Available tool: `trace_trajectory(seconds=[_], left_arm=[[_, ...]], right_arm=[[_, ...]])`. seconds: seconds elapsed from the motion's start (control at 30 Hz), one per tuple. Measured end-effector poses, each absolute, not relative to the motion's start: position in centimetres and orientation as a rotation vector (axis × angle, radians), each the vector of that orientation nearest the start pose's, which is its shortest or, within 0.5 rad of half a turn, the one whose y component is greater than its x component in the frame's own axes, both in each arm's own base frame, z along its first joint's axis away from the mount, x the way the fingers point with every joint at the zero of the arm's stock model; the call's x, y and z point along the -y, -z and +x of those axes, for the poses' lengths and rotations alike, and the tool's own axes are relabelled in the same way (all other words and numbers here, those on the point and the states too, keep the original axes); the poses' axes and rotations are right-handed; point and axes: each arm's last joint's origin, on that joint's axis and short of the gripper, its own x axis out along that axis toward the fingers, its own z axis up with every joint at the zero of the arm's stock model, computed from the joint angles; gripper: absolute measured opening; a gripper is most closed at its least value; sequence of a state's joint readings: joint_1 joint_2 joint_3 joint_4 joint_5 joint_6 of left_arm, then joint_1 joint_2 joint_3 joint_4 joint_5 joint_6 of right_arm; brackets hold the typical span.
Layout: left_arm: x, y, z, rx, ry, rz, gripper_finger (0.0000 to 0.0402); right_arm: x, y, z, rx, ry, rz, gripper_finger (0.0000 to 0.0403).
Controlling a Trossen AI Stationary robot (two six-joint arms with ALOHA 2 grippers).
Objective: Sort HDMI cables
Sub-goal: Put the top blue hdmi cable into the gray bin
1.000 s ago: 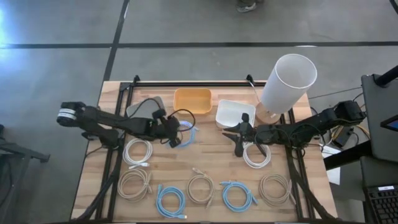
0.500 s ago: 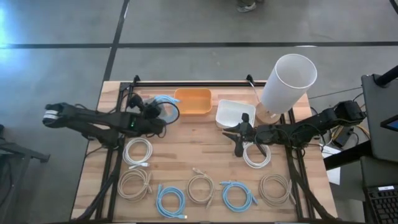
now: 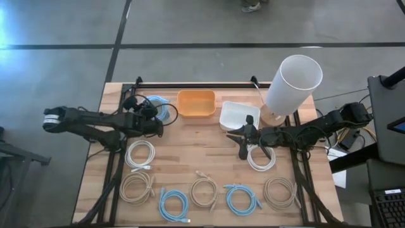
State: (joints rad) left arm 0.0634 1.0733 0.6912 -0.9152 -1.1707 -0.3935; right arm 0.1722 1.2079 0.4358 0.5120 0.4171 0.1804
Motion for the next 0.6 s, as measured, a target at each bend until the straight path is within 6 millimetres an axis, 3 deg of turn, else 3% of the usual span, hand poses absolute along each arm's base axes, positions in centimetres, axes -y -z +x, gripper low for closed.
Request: trace_trajectory(seconds=[0.6], left_arm=[[-4.34, -23.07, 16.52, -0.943, -1.221, 0.339, 0.0012]], right_arm=[[-2.86, -19.81, 23.33, -0.227, 0.265, 0.103, 0.0068]])
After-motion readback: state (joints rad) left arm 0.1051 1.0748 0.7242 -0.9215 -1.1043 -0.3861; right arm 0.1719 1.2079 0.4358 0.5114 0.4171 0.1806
